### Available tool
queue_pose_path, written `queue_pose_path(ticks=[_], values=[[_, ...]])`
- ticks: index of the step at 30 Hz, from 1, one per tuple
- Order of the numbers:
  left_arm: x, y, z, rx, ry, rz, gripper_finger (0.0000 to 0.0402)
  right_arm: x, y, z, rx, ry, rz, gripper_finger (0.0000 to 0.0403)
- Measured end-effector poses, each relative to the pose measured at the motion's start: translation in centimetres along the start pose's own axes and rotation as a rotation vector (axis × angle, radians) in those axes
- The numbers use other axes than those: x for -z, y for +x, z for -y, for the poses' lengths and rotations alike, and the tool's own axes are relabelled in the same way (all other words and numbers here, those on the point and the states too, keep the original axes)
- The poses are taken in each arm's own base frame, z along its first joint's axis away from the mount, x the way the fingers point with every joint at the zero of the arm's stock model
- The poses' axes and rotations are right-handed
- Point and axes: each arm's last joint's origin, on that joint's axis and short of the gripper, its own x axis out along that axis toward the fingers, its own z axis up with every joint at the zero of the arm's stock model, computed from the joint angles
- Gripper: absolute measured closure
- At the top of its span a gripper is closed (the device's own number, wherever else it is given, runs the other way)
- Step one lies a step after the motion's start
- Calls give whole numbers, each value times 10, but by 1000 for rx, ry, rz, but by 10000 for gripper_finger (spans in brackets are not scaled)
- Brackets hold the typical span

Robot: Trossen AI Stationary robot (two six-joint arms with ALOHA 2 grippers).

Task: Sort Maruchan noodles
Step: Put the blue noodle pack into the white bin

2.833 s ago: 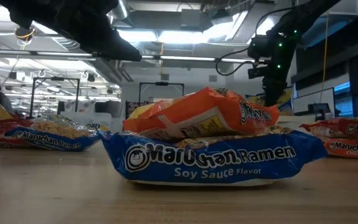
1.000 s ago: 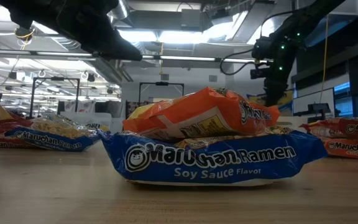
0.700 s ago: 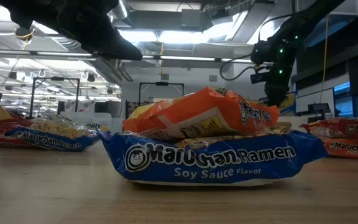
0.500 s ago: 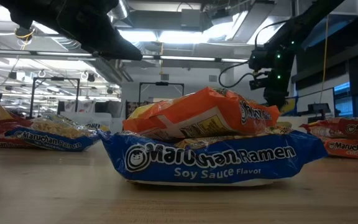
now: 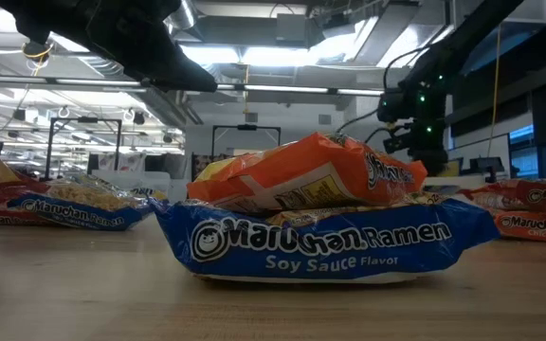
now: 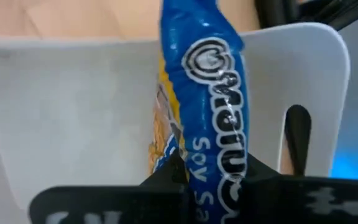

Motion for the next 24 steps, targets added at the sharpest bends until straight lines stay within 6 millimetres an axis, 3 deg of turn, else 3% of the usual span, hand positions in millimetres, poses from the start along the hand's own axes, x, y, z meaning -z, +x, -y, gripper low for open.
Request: queue_pose_path(ticks=[12,24], values=[[-1,0,0,1,-3,12,292,-9,-3,5,27,-90,111,368],[-2,0,0,0,-5,23,292,-14,-4,14,209,-78,92,222]])
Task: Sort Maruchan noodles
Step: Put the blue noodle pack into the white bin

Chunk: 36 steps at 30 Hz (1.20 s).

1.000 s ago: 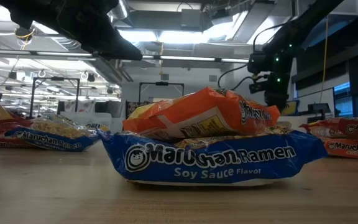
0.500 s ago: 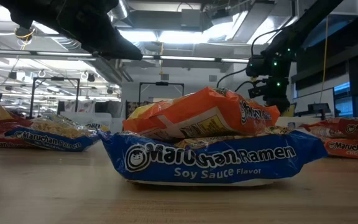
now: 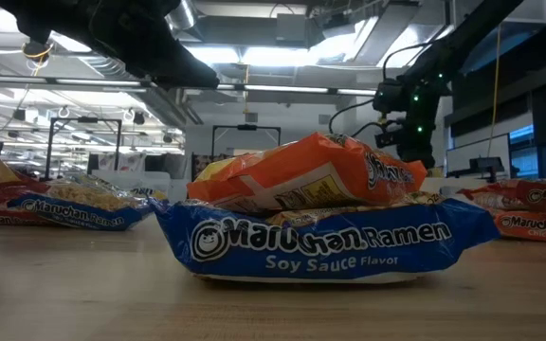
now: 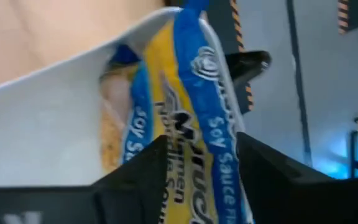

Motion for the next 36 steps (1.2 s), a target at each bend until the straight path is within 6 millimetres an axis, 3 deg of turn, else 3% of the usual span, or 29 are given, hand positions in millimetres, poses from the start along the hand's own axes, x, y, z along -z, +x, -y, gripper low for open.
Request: queue_pose_path(ticks=[9,13,17,21,27,36], values=[[-1,0,0,0,2,7,292,-3,-4,1,2,21,-11,201],[-1,0,0,0,1,7,292,-12,-26,0,-11,116,-92,201],[-1,0,0,-1,17,12,292,-28,-64,-14,-141,213,-142,201],[-2,0,0,0,17,21,292,-36,-98,-49,-359,254,-86,200],[-5,0,0,-1,7,44,292,-54,-134,-126,-478,114,176,200],[0,2,11,70,-23,17,292,-67,-163,-230,-606,-4,538,200]])
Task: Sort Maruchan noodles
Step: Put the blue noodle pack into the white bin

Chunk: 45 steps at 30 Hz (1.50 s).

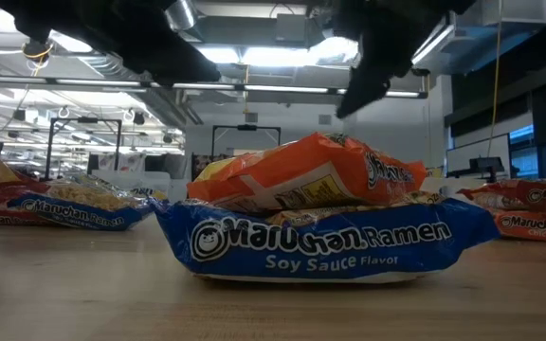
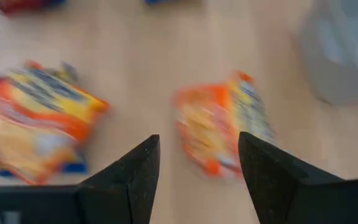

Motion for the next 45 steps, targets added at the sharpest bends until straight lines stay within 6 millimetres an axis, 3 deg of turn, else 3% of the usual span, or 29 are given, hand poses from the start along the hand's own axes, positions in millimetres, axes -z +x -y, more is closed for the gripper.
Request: queue_pose_path(ticks=[6,14,25,32,45], values=[[12,15,22,65,-45,-12,292,6,7,-45,-131,-2,114,200],[35,30,53,113,-106,-67,292,8,8,-81,-225,-46,178,200],[56,34,81,184,-122,-116,292,51,53,-142,-167,-208,47,201],[57,30,88,199,-124,-110,292,58,62,-156,-160,-209,83,201],[57,27,94,183,-162,-105,292,84,50,-186,-232,37,-41,201]])
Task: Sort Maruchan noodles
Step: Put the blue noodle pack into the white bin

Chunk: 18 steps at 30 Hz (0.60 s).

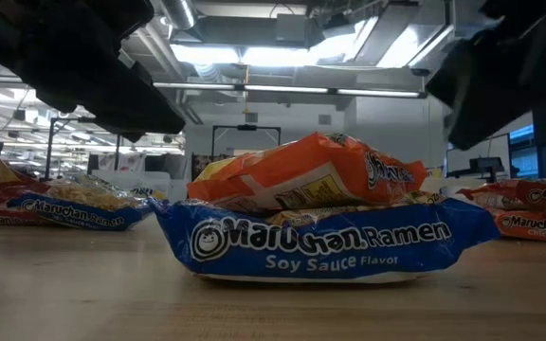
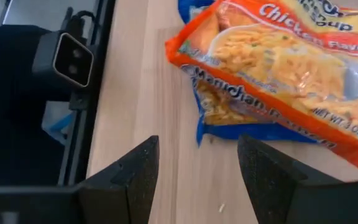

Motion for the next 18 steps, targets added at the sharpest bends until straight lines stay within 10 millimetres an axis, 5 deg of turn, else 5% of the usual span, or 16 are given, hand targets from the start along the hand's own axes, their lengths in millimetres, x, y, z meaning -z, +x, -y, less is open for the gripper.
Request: queue_pose_path(ticks=[10,18], values=[[-34,-46,-13,-65,-85,11,292,-2,-1,0,152,-18,127,201],[-46,-83,-47,-183,-120,-68,275,-7,1,9,218,-63,155,201]])
